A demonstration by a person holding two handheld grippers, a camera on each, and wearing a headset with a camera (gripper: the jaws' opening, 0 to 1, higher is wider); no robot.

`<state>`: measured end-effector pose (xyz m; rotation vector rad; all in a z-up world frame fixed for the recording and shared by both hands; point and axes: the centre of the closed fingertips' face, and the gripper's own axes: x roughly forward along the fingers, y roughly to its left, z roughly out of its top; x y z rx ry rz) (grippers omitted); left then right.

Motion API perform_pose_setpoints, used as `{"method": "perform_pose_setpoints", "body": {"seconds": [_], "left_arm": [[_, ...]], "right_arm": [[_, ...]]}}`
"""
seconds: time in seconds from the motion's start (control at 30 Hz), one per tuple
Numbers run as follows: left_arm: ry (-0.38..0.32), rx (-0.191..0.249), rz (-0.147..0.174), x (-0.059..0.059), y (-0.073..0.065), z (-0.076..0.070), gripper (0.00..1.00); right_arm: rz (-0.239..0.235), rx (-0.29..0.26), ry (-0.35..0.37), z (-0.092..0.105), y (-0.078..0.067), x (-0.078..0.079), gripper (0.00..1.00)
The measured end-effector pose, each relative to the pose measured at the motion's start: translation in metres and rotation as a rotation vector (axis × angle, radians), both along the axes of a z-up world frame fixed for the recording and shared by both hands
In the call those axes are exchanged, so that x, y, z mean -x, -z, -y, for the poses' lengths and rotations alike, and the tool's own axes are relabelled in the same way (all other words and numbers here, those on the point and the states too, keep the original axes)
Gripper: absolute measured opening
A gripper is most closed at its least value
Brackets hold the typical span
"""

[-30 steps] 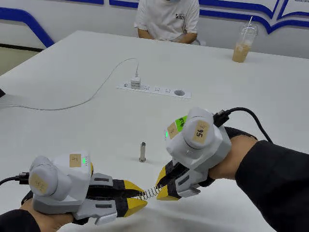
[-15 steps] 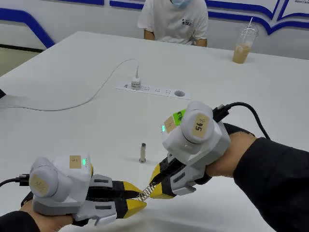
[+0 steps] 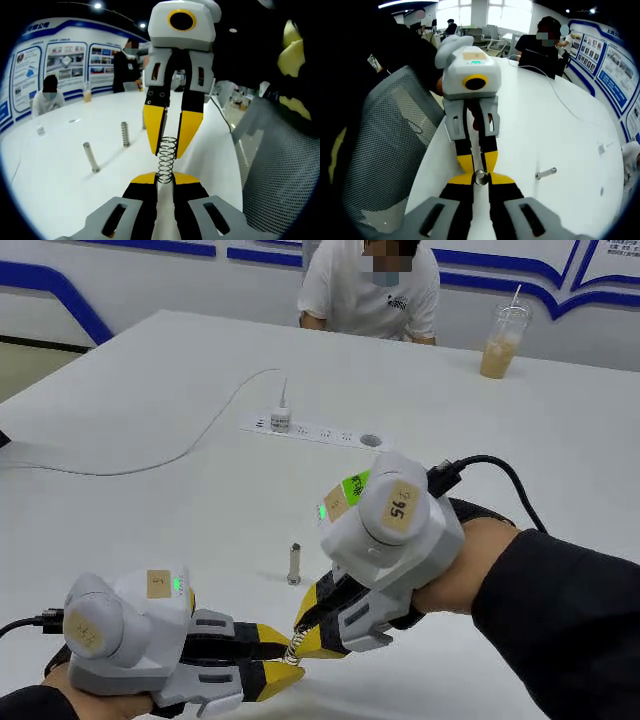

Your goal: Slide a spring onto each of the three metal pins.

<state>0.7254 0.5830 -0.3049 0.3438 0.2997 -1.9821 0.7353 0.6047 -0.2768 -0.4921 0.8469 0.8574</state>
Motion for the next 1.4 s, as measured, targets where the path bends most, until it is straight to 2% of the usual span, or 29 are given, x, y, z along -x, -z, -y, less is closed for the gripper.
{"method": "perform_pose_setpoints", "body": {"seconds": [0.47, 0.83, 0.93, 1.4], "left_arm": [[-0.012, 0.01, 0.003, -0.002, 0.0, 0.001, 0.14], [-0.072, 0.005, -0.008, -0.015, 0.001, -0.002, 0.25], [-0.097, -0.01, -0.022, -0.02, 0.003, -0.003, 0.3], [-0.163, -0.019, -0.026, -0.032, 0.005, -0.006, 0.44]], "right_arm": [[-0.005, 0.012, 0.003, 0.002, -0.001, -0.003, 0.12], [-0.003, 0.028, 0.018, 0.01, -0.002, -0.003, 0.12], [-0.002, 0.031, 0.02, 0.012, -0.002, -0.003, 0.12], [-0.003, 0.048, 0.033, 0.023, -0.004, -0.004, 0.12]]}}
